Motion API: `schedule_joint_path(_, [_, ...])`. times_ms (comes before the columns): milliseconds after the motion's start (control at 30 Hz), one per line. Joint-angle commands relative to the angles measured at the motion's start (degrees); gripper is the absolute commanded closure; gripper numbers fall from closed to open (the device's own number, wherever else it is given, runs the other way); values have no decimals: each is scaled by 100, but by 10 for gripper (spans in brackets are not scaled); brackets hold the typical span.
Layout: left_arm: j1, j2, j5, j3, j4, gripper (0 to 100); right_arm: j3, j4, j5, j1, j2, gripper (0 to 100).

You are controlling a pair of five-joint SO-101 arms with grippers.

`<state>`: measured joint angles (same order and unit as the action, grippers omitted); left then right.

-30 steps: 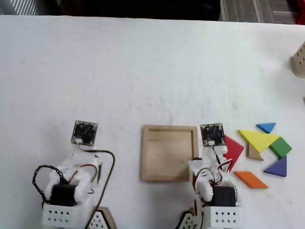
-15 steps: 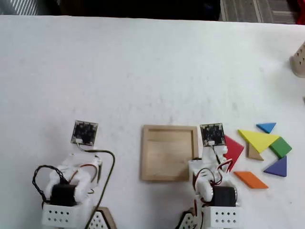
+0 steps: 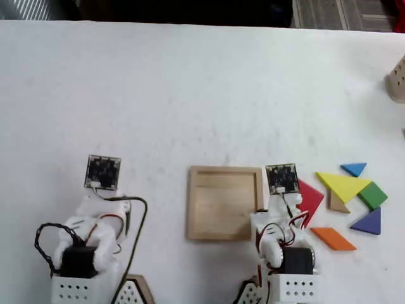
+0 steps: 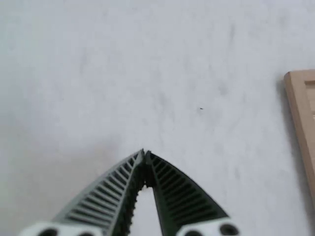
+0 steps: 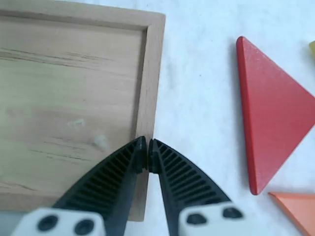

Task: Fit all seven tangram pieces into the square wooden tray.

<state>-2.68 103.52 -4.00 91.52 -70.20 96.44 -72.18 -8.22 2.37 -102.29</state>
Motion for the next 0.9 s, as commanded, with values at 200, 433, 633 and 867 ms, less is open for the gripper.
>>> schedule_joint_path(200, [-31, 66, -220, -791, 334, 938, 44, -40, 18, -31, -48, 981])
schedule_joint_path(433, [-66, -48, -211, -1705, 79, 834, 44, -40, 18, -31, -48, 981])
schedule_joint_path(633, [-40, -1974, -167, -2620, 527, 846, 44, -40, 18, -31, -48, 981])
schedule_joint_path(867, [-22, -4681, 844, -3640, 1116, 846, 44, -40, 18, -31, -48, 981])
